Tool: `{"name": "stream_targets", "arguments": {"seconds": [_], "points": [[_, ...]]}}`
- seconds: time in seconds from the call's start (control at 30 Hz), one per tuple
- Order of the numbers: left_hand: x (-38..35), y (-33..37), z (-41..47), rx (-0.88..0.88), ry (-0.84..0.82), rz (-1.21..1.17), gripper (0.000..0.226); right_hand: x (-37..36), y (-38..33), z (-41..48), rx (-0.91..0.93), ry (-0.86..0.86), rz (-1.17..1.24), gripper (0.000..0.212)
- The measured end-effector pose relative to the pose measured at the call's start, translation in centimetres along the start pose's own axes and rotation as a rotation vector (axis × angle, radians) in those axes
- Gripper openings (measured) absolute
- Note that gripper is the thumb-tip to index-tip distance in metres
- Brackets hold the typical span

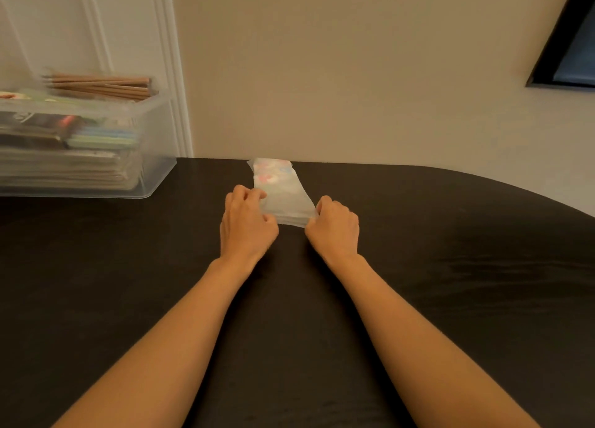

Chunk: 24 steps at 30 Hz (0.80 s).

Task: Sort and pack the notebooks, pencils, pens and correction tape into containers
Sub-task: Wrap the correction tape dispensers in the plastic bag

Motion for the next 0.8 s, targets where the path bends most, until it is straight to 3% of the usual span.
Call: {"name": "stream_targets", "arguments": {"seconds": [0.13,0.33,0.67,0.8], "points": [[-1.6,0.4,-0.3,0.055,-0.112,0.112,0.056,0.6,1.1,-1.1,-0.059,0.007,0.124,0.011],[-1.4,0.6,0.4,0.143,-0.062,0.093,0.037,0.4,2.4,-1.4,-0.105,0.014,0.315,0.013],[0.5,0.4,-1.0,0.007,-0.243,0.143,0.017,-0.2,2.7,-0.9,-0.1,-0.055,0.353,0.013],[1.1,-0.5,-1.2,0.069,-0.296,0.14,0.02,-0.5,2.7,-1.2,-0.065,-0.139,0.319,0.025]]}}
Point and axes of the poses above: each hand's wrist, its own z-axis towards the middle knuckle, its own x-axis out of the back of the hand, y = z × x, the point moved 5 cm from there along z, towards the middle knuckle, and after that the axes turned 14 degrees about -z, right-handed, at the moved point
